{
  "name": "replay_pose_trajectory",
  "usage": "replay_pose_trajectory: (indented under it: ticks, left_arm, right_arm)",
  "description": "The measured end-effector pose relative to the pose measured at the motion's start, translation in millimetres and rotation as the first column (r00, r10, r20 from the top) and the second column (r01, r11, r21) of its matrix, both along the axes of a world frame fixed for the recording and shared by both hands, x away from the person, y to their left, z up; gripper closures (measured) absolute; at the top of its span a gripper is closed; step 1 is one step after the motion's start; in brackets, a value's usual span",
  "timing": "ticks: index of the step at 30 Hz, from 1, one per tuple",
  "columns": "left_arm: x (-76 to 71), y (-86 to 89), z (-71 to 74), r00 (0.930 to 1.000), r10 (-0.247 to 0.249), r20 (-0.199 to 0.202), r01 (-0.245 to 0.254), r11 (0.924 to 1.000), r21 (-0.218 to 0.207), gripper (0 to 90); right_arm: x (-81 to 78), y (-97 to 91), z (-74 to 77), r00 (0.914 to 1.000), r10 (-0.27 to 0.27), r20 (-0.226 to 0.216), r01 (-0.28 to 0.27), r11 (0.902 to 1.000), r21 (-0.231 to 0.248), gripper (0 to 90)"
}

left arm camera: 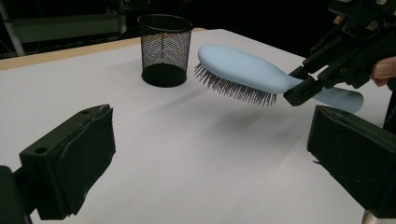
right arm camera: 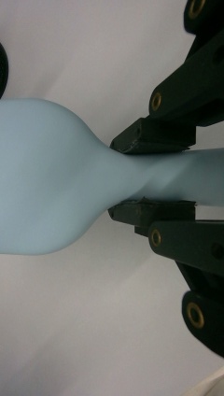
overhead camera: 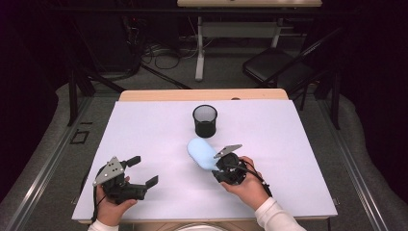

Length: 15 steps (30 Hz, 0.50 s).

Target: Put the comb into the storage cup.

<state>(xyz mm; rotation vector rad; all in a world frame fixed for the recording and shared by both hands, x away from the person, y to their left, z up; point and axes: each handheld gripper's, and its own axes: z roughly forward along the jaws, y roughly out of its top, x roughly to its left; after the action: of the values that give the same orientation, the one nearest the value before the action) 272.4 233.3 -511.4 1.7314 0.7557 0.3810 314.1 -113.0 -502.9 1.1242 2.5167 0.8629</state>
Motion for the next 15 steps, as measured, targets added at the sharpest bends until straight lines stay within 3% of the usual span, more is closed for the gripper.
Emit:
replay_pose_trajectory:
  ticks: [15]
  left_arm:
    - [2.6,1.8,-1.6,0.9997,0.020,-0.012,-0.020,0.9998,-0.009,1.2]
  right_arm:
    - [-2.0,-1.5,2.9,0.9996,0.006,0.028,-0.006,0.9999,0.009,69.5]
